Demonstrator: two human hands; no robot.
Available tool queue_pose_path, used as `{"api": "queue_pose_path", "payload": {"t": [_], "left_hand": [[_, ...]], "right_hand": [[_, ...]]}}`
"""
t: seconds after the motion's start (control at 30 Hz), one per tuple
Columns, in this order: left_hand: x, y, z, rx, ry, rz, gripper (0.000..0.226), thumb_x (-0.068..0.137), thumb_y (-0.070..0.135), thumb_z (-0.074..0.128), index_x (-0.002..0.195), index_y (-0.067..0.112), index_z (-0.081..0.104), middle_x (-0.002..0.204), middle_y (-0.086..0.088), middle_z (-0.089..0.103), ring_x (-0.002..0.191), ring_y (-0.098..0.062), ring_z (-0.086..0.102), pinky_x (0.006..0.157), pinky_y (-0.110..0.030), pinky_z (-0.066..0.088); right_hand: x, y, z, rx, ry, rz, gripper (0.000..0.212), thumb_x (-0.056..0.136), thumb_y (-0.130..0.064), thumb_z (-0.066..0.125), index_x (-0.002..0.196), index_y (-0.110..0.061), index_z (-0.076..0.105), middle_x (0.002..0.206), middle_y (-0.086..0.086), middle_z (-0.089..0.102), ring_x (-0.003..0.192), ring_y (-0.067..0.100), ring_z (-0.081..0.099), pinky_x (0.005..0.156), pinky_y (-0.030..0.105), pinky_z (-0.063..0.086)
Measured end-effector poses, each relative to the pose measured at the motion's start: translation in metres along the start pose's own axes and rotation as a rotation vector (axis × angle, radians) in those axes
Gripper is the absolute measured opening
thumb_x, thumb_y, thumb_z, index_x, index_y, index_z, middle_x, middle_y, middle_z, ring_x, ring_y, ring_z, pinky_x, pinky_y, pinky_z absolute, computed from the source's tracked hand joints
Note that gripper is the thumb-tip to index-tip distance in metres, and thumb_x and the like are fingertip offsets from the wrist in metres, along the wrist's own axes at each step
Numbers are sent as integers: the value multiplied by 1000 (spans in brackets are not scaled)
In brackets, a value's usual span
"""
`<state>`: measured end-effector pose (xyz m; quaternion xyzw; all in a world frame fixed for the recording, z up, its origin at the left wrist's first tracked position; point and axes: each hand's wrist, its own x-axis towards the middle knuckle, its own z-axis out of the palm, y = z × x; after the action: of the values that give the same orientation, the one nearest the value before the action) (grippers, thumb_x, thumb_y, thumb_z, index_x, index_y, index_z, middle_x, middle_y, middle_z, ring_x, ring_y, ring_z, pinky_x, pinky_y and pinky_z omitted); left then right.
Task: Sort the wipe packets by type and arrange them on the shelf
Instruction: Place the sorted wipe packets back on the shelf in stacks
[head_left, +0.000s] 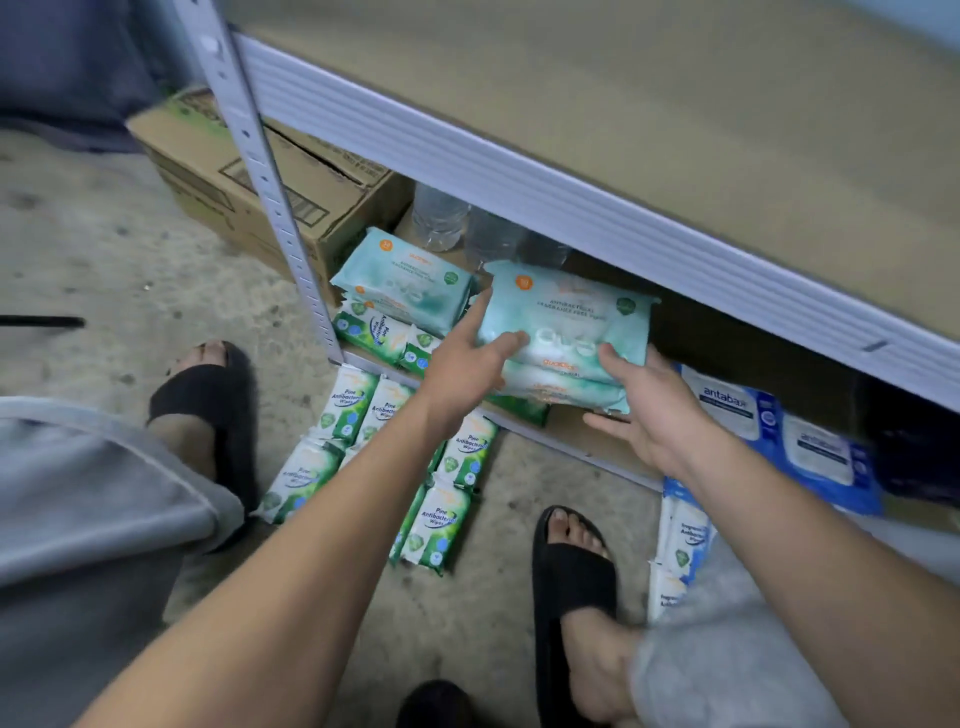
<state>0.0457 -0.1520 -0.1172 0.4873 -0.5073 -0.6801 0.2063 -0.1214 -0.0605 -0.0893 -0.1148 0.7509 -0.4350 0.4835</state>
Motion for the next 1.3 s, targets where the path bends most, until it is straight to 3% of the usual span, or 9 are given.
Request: {"api": "queue_pose_path", "payload": {"t": [0.13, 0.23, 0.33, 0.4, 0.53, 0.8, 1.03, 1.17, 1.3], "left_hand": [[-59, 17, -13, -21, 52, -36, 57, 92, 29, 64, 143, 48, 46, 117, 16, 69, 101, -7, 67, 74, -23, 54], [-99, 29, -24, 11, 104, -92, 51, 90, 29, 65, 135, 50, 52, 109, 16, 71, 99, -14, 70, 91, -39, 56], [-130, 44, -37, 35, 140, -94, 43, 89, 26, 65, 118, 56, 53, 102, 13, 73, 96, -19, 72, 94, -46, 56], [-149, 57, -45, 40, 158, -85, 42, 91, 24, 64, 115, 56, 52, 99, 12, 73, 93, -19, 73, 92, -45, 57], [-181, 83, -59, 31, 211, -63, 52, 90, 25, 64, 135, 48, 54, 101, 8, 75, 82, -20, 75, 80, -40, 62], [-232, 145, -74, 41, 299, 138, 35, 88, 19, 60, 104, 49, 72, 84, 7, 73, 57, -10, 65, 47, -21, 46], [-233, 209, -51, 40, 271, 325, 42, 88, 17, 60, 109, 53, 69, 97, 6, 76, 71, -14, 70, 58, -26, 55], [-207, 234, -26, 62, 238, 409, 42, 89, 24, 61, 112, 59, 63, 103, 12, 75, 90, -17, 73, 82, -36, 61], [-177, 248, -1, 27, 217, 447, 49, 92, 23, 61, 129, 54, 58, 98, 17, 75, 85, -13, 74, 71, -27, 60]], "right_hand": [[-54, -5, 2, -45, -64, 28, 27, 96, -40, 64, 122, -38, 58, 123, -9, 67, 108, 18, 67, 90, 47, 56], [-91, -8, 6, -46, -116, 58, 21, 96, -38, 64, 118, -37, 62, 116, -8, 71, 100, 18, 71, 87, 45, 57], [-121, -14, 12, -41, -163, 58, 19, 96, -35, 65, 116, -36, 64, 113, -6, 73, 98, 19, 72, 87, 46, 58], [-140, -22, 16, -42, -189, 34, 18, 97, -34, 65, 114, -36, 65, 112, -6, 73, 97, 19, 73, 85, 45, 58], [-172, -44, 22, -48, -250, -35, 20, 96, -33, 66, 116, -36, 65, 113, -6, 73, 97, 19, 72, 79, 42, 59], [-223, -89, 26, -25, -318, -252, 21, 96, -34, 65, 116, -38, 65, 111, -11, 73, 97, 18, 72, 81, 43, 58], [-239, -142, 1, 35, -215, -520, 12, 95, -34, 66, 107, -37, 67, 102, -14, 74, 93, 13, 71, 81, 39, 58], [-225, -169, -20, 67, -114, -645, 6, 95, -35, 66, 99, -40, 65, 102, -16, 71, 96, 10, 67, 85, 40, 57], [-195, -186, -40, 37, -19, -720, 6, 94, -39, 66, 97, -43, 63, 102, -18, 69, 97, 8, 65, 91, 44, 57]]}}
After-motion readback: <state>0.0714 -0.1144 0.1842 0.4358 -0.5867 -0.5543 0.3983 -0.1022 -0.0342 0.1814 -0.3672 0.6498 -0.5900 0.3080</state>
